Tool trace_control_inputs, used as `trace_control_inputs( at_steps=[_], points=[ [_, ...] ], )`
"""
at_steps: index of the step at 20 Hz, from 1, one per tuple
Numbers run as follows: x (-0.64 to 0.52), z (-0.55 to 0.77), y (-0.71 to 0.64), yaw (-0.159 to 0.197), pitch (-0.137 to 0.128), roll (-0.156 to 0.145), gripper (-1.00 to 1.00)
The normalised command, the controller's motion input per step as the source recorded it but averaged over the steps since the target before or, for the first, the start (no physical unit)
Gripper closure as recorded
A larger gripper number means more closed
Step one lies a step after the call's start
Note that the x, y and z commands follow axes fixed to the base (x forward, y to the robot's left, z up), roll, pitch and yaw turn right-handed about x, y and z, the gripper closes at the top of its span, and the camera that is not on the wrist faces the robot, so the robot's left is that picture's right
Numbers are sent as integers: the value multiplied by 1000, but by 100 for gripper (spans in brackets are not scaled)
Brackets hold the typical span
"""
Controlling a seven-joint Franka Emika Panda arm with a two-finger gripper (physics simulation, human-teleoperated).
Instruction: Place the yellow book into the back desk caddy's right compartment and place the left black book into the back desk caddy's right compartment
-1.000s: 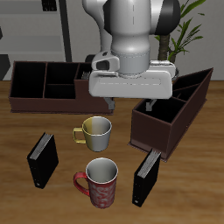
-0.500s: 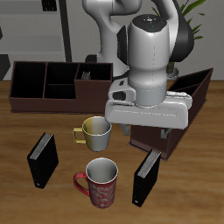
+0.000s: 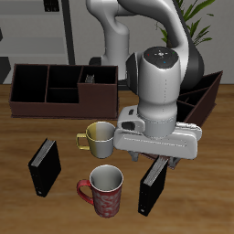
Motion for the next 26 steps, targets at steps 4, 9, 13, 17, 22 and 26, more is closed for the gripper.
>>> trace_control_inputs(
  at_steps=[4, 9, 13, 17, 22, 26],
  points=[
    [41, -371, -77, -51, 32, -6, -100],
    [53, -491, -101, -23, 69, -14, -100],
    [-8, -274, 42, -13, 38, 15, -100],
    [-143, -206, 113, -59, 43, 44, 100],
    [-235, 295, 89, 9, -33, 18, 100],
    [-388, 729, -6, 76, -107, 26, 100]
  ],
)
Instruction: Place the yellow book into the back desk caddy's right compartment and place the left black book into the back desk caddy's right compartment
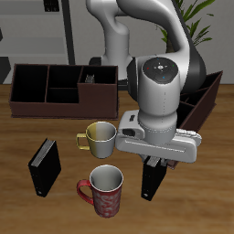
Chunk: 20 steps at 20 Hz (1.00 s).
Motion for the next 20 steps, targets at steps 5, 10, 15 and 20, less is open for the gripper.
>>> trace_control_inputs(
  at_steps=[5, 10, 15, 20],
  points=[
    [-748, 1171, -234, 109, -141, 11, 100],
    [-878, 1191, -233, 107, -161, 15, 100],
    [-934, 877, -293, 69, -75, 4, 100],
    [-702, 290, -345, 94, -13, -46, 100]
  ],
)
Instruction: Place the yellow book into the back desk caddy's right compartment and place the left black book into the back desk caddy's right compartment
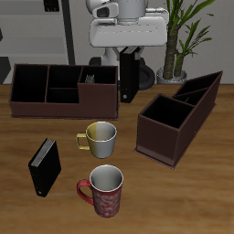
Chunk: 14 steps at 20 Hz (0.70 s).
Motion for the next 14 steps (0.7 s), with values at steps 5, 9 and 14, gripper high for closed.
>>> trace_control_inputs(
  at_steps=[5, 9, 14],
  points=[
    [-766, 114, -426, 29, -31, -63, 100],
    [-769, -13, -378, 40, -30, -46, 100],
    [-699, -193, -242, 6, 16, -1, 100]
  ],
)
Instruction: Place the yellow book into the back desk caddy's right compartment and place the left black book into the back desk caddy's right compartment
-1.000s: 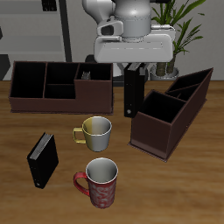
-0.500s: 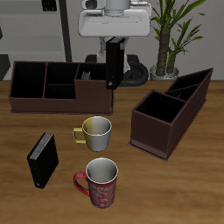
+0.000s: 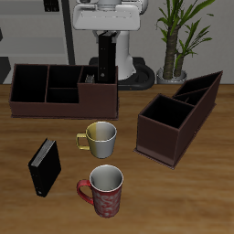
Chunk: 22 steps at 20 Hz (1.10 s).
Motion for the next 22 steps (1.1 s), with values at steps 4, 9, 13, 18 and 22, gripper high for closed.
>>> trace_control_inputs(
  at_steps=[4, 9, 13, 18, 22],
  points=[
    [-647, -224, -98, 40, 5, 16, 100],
    [-507, -107, 63, 28, 3, 3, 100],
    [-504, -38, 92, 60, -39, 14, 100],
    [-378, -125, 17, 4, 12, 12, 100],
    [-212, -239, 17, -20, 47, 6, 100]
  ],
)
